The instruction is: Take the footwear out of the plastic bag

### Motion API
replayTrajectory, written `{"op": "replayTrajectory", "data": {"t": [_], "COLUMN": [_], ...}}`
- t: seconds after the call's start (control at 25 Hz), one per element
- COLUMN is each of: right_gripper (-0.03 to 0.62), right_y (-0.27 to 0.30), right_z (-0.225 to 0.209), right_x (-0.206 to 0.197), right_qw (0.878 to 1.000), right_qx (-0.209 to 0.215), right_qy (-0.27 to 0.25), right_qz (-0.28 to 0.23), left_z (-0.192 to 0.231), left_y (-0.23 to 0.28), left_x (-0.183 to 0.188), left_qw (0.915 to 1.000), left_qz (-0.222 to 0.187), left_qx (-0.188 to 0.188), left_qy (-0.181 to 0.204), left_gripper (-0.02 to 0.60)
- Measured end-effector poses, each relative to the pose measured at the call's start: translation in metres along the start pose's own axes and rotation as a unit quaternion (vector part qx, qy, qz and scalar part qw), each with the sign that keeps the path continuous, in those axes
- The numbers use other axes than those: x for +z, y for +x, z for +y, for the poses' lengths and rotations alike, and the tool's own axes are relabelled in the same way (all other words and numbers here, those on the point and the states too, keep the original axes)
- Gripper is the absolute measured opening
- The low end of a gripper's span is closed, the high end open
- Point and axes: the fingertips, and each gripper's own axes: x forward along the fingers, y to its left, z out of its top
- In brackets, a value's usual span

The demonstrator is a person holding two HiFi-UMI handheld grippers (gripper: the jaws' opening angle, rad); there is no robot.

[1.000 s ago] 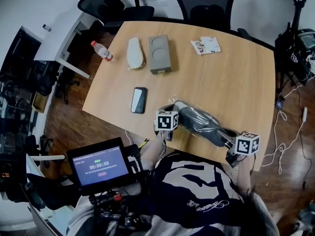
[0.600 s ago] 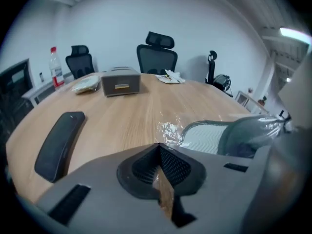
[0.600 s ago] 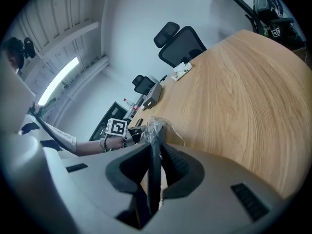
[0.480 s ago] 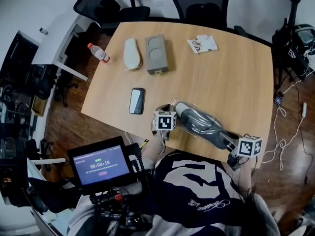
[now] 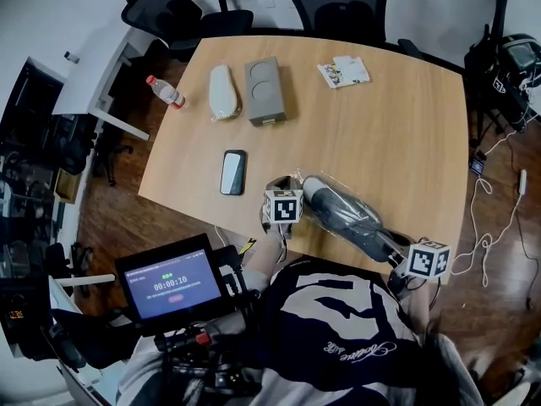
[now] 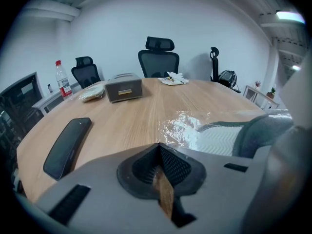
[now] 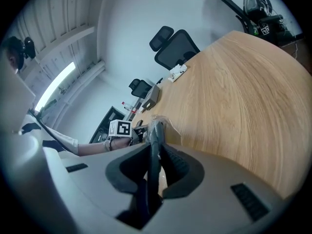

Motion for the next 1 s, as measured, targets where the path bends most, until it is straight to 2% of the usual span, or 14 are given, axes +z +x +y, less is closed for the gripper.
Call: {"op": "replayTrajectory", "data": {"t": [0.16,0.44,0.52,0.6,0.68,0.8,0.88,1.0], "right_gripper": [0.061,0.061,0.061,0.061,0.061,0.061,0.061,0.061], "right_y": [-0.027,-0.061,-0.065,-0.066,-0.065,-0.061,-0.058,-0.051], "right_z": [-0.015,-0.030,-0.031,-0.031,-0.031,-0.030,-0.027,-0.026], "right_x": [-0.009,-0.016,-0.017,-0.015,-0.013,-0.009,-0.006,0.002], "right_qw": [0.999,0.998,0.998,0.997,0.997,0.997,0.998,0.998], "right_qx": [-0.004,-0.032,-0.039,-0.039,-0.040,-0.040,-0.037,-0.039], "right_qy": [0.032,0.031,0.029,0.030,0.030,0.022,0.015,-0.003], "right_qz": [-0.020,-0.042,-0.049,-0.057,-0.062,-0.060,-0.056,-0.046], "left_z": [0.010,0.012,0.007,-0.012,-0.045,-0.094,-0.112,-0.118], "left_y": [-0.002,0.001,-0.009,-0.026,-0.042,-0.054,-0.054,-0.047], "left_x": [0.002,0.000,0.008,0.027,0.037,0.025,0.011,-0.002], "left_qw": [0.9992,0.9991,0.9993,0.9985,0.9943,0.9826,0.9770,0.9776], "left_qz": [-0.001,0.008,-0.005,-0.043,-0.062,-0.045,-0.024,-0.005], "left_qx": [0.012,0.015,0.004,-0.029,-0.084,-0.158,-0.174,-0.172], "left_qy": [-0.038,-0.040,-0.036,-0.018,0.018,0.088,0.121,0.122], "left_gripper": [0.003,0.003,0.004,0.003,0.003,0.003,0.003,0.003]}}
